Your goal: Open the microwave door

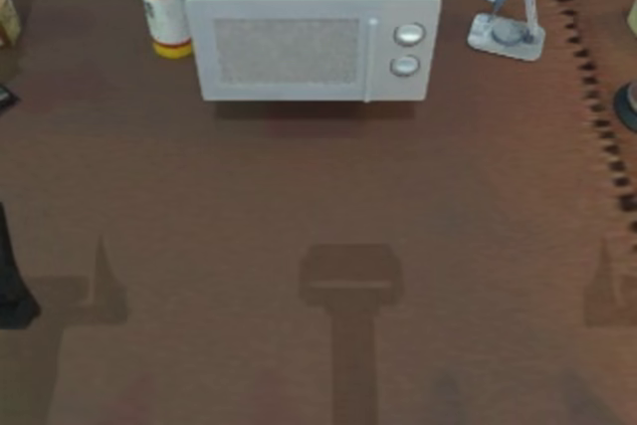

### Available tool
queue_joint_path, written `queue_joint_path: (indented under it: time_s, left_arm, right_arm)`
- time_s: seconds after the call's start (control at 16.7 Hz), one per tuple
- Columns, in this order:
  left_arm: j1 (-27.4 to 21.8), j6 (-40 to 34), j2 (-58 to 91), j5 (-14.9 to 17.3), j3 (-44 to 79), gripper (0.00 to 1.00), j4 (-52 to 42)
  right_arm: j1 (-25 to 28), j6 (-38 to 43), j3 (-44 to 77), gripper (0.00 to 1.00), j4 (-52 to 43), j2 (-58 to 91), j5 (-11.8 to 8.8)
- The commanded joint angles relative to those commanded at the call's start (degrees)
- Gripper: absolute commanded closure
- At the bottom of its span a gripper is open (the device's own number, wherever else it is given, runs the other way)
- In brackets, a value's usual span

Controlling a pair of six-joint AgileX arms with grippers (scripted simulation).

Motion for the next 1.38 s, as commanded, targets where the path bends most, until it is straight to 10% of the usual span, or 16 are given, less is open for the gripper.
queue_joint_path:
  time_s: [0.6, 1.38]
  left_arm:
    - [-4.8, -3.0, 16.2, -0.8, 16.6, 0.00, -11.5]
    - [-24.4, -18.1, 86.3, -8.6, 86.4, 0.00, -57.7]
  right_arm:
    - [0.0, 0.0, 0.0, 0.00, 0.0, 0.0, 0.0]
    - [0.0, 0.0, 0.0, 0.00, 0.0, 0.0, 0.0]
